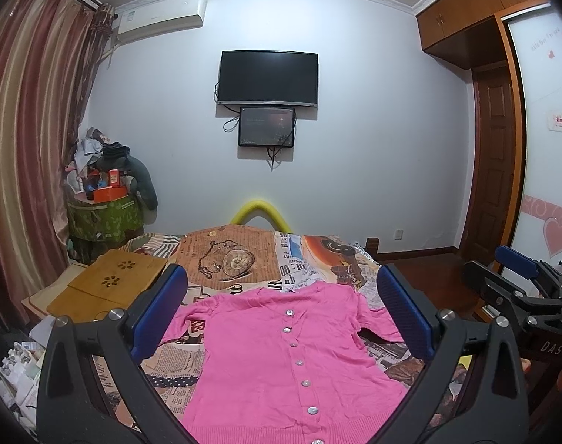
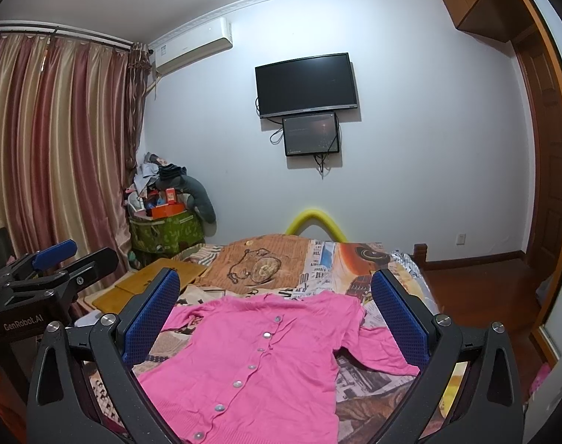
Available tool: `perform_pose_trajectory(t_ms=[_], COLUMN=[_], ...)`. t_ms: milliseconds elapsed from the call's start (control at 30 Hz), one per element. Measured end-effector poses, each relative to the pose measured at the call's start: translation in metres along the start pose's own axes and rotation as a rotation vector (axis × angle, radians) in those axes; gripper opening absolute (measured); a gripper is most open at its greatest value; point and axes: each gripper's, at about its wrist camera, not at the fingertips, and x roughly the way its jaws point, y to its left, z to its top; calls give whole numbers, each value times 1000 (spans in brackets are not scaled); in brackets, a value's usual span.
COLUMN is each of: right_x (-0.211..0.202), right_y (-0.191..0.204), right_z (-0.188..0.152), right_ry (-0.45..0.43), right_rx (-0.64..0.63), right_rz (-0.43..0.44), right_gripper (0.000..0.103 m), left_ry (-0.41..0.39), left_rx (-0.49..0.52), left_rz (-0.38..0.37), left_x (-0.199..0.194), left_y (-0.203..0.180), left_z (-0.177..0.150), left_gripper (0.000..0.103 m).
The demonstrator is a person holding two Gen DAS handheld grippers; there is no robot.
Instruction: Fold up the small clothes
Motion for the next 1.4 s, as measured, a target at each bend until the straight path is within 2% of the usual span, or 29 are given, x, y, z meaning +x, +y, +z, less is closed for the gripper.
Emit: perform_pose_trajectory(t_ms=[1400], right_x=[7], right_y=[-1], right_z=[-4], right_ry=[22], right_rx=[-8], right_rz=[-6], right_gripper=[103], left_ry=[7], left_rx=[-22], left_rz=[8], left_x=[5], left_y=[10], left_z=[-1], left_gripper=[103])
